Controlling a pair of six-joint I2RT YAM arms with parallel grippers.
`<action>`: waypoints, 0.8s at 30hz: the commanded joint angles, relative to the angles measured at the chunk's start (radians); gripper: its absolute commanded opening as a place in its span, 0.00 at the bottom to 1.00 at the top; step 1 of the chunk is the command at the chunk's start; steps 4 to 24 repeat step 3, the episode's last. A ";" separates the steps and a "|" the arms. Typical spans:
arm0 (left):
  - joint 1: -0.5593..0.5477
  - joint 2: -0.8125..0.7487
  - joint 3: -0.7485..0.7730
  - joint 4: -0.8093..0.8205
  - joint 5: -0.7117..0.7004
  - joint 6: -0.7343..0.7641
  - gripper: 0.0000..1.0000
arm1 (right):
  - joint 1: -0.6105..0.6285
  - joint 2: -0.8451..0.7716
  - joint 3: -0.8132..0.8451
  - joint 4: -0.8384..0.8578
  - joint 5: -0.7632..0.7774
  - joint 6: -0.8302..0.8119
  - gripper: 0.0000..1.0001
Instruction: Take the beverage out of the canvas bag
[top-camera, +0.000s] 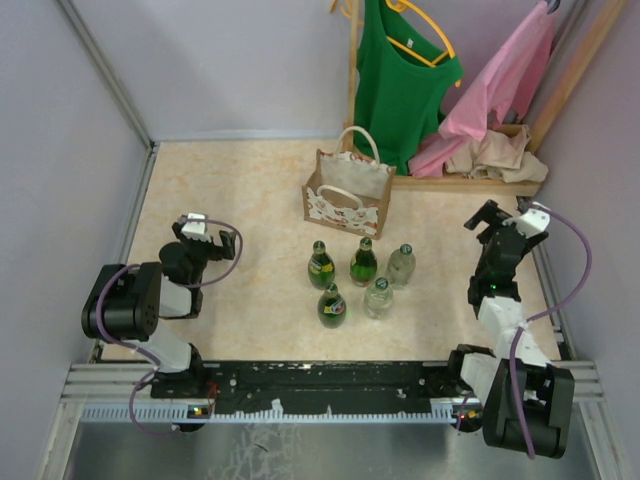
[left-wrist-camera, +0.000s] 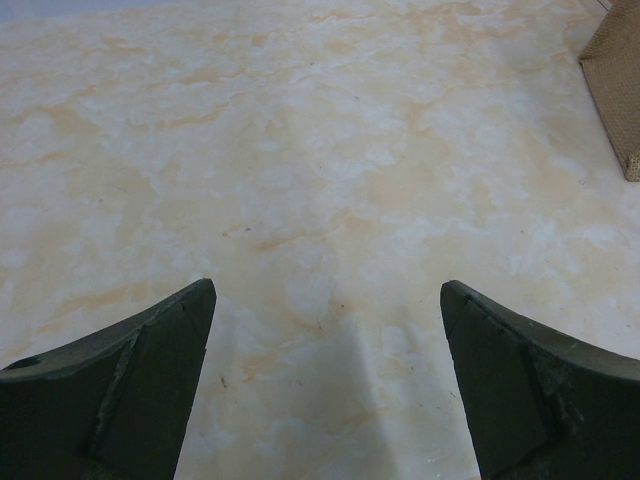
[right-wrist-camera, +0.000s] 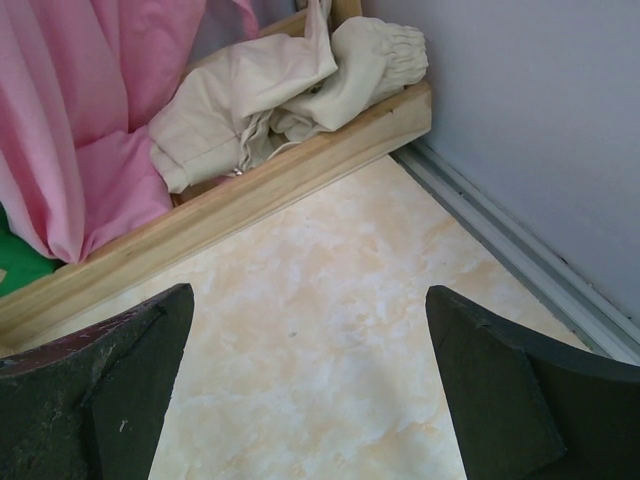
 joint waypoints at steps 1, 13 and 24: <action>-0.008 0.002 0.012 0.008 0.002 0.004 1.00 | -0.001 0.009 -0.004 0.084 0.005 -0.013 0.99; -0.007 0.000 0.012 0.009 0.001 0.004 1.00 | -0.002 0.016 -0.004 0.085 -0.003 -0.013 0.99; -0.007 0.000 0.012 0.009 0.001 0.004 1.00 | -0.002 0.016 -0.004 0.085 -0.003 -0.013 0.99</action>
